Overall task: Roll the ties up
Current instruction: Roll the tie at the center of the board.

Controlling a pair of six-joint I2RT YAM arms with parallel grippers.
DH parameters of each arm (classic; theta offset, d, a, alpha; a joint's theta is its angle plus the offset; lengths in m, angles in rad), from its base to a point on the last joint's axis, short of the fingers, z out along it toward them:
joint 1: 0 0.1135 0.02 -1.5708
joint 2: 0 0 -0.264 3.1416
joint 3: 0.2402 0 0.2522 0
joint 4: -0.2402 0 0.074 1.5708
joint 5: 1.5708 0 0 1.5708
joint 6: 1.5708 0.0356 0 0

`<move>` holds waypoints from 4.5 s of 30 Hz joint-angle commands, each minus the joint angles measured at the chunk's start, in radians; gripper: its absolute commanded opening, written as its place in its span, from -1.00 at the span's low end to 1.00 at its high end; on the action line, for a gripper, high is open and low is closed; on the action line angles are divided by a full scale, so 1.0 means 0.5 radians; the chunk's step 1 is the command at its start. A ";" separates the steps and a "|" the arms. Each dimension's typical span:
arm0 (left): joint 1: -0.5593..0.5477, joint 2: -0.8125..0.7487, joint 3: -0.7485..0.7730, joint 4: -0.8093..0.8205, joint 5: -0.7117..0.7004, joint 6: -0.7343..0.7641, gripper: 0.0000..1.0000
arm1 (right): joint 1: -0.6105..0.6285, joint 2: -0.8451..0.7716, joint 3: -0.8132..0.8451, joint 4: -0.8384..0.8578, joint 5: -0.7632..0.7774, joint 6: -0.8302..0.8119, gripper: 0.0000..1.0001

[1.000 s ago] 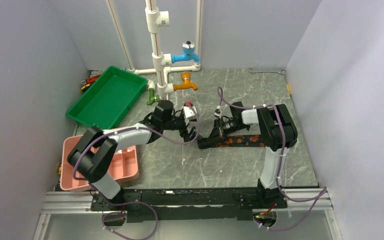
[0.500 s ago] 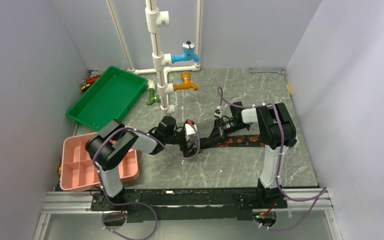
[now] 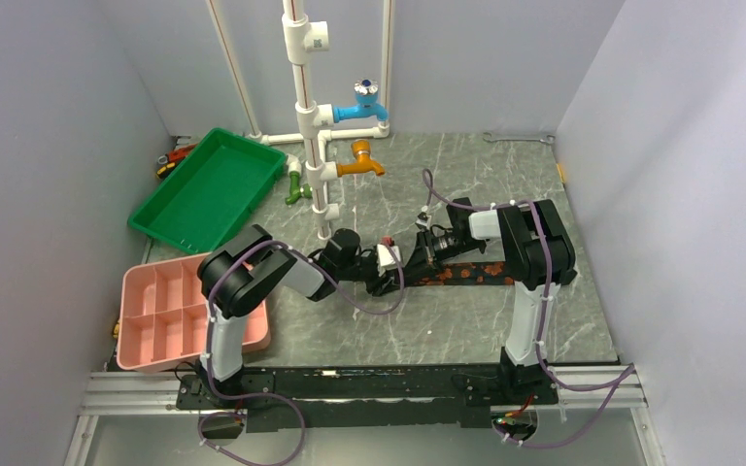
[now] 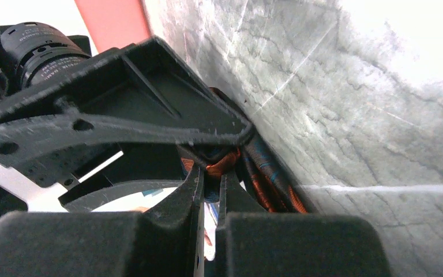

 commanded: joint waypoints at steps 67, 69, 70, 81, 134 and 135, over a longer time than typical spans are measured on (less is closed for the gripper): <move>0.008 -0.015 -0.043 -0.124 -0.013 0.168 0.57 | 0.006 0.003 0.078 -0.157 0.884 -0.040 -1.00; 0.006 0.036 0.009 -0.120 0.003 0.209 0.50 | 0.002 0.023 0.091 -0.166 0.878 -0.048 -1.00; 0.007 0.060 0.037 -0.124 0.020 0.224 0.47 | 0.001 0.032 0.097 -0.171 0.869 -0.050 -1.00; -0.015 -0.064 0.064 -0.700 0.014 0.300 -0.41 | -0.026 -0.287 0.027 -0.197 0.580 -0.183 -0.52; -0.125 0.176 0.417 -0.704 0.001 0.079 -0.32 | -0.113 -0.124 0.100 -0.425 0.950 -0.330 -1.00; -0.126 0.150 0.393 -0.766 -0.025 0.099 -0.38 | -0.131 -0.161 0.107 -0.466 0.934 -0.346 -0.91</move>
